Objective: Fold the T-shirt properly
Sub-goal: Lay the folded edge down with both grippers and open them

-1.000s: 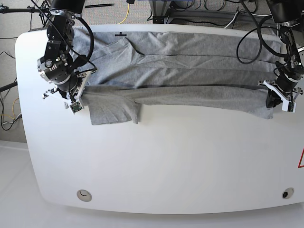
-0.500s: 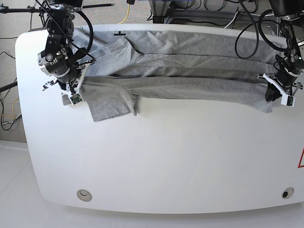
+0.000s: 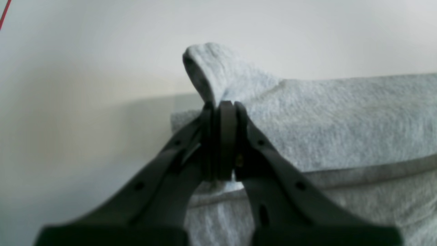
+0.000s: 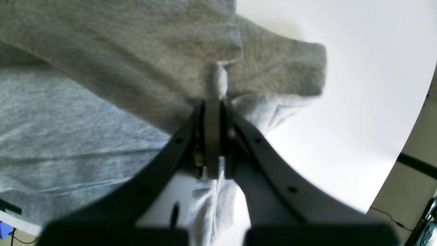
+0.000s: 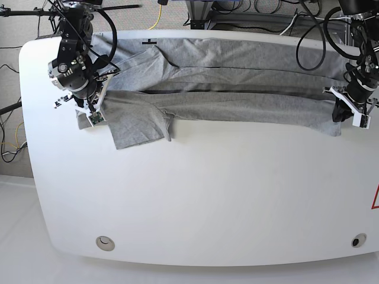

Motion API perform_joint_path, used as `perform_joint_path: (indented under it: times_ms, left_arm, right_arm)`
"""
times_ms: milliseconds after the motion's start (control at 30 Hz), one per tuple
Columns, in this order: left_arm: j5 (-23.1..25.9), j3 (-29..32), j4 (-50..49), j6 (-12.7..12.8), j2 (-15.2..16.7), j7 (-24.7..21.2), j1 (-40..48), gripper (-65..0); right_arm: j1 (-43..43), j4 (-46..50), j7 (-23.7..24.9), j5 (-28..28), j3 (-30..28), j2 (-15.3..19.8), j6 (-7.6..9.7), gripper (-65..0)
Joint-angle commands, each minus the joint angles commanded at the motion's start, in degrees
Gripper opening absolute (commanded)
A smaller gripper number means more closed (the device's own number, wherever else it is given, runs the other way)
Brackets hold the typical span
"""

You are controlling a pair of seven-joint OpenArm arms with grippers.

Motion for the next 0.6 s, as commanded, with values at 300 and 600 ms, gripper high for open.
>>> perform_joint_path:
  times_ms: [300,600]
  left_arm:
    - [-6.1,-0.3,-2.6,-2.5,-1.5,7.8,-1.2,-55.2]
    - [-2.7,-0.9,-1.6,-2.9,-3.1,6.7,1.1,-49.5]
  right_arm:
    - [0.1,0.2,-0.4,0.4,-0.2,0.6,-0.02,-54.3]
    - [-0.2,0.4,-1.0,0.8,0.5,1.1,0.08,-41.8]
